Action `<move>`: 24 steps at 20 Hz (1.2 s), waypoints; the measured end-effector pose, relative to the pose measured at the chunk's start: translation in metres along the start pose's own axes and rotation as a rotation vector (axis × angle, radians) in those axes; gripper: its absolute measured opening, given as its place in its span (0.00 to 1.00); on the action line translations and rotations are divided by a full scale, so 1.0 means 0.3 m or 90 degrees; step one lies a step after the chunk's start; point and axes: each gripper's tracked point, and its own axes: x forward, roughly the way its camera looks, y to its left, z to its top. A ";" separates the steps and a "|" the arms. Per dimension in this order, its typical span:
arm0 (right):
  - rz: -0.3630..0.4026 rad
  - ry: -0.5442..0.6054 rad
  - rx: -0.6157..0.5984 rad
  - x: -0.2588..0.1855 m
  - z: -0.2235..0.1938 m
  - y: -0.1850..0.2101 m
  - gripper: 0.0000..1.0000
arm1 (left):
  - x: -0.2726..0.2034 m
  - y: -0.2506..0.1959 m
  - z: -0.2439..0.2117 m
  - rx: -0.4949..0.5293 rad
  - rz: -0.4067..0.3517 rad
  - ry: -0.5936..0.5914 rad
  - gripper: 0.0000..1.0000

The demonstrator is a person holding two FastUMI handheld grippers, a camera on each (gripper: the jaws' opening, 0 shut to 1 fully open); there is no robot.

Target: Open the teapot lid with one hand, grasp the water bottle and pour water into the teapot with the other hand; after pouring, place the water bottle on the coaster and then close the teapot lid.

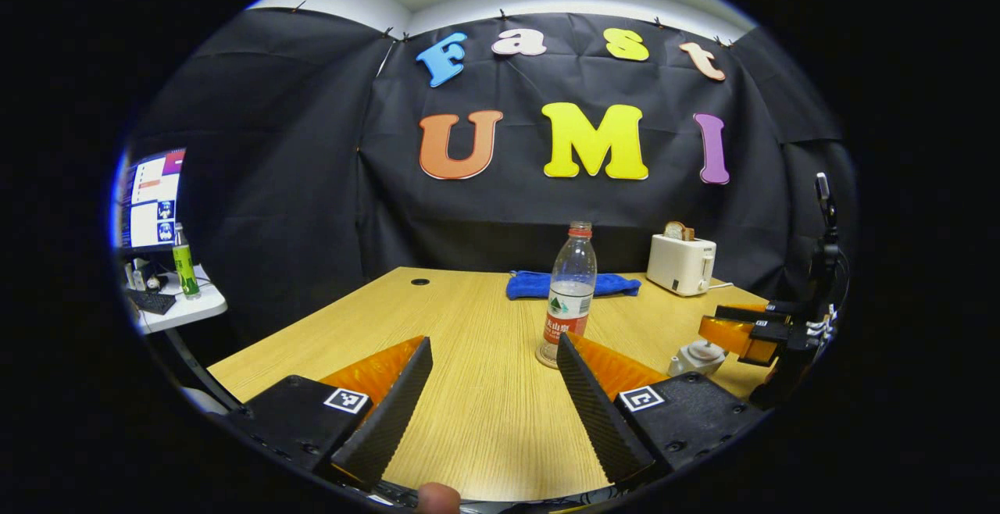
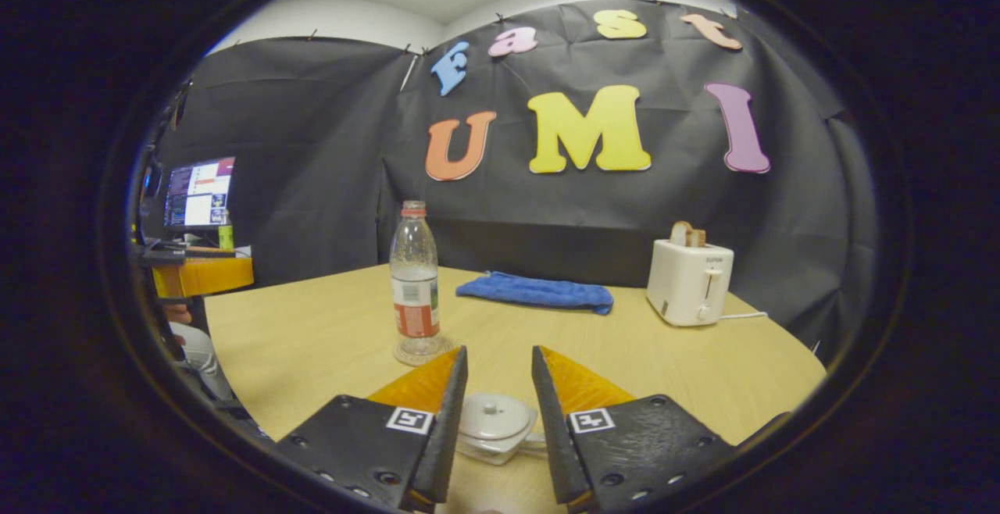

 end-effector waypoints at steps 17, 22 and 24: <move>-0.246 -0.110 -0.019 -0.550 0.217 -0.257 0.96 | -0.145 -0.445 0.155 0.004 -0.081 -0.103 1.00; -0.248 -0.113 -0.006 -0.566 0.237 -0.211 0.95 | -0.157 -0.400 0.149 0.031 -0.061 -0.113 1.00; -0.257 -0.116 -0.004 -0.573 0.247 -0.197 0.96 | -0.168 -0.394 0.153 0.030 -0.067 -0.114 1.00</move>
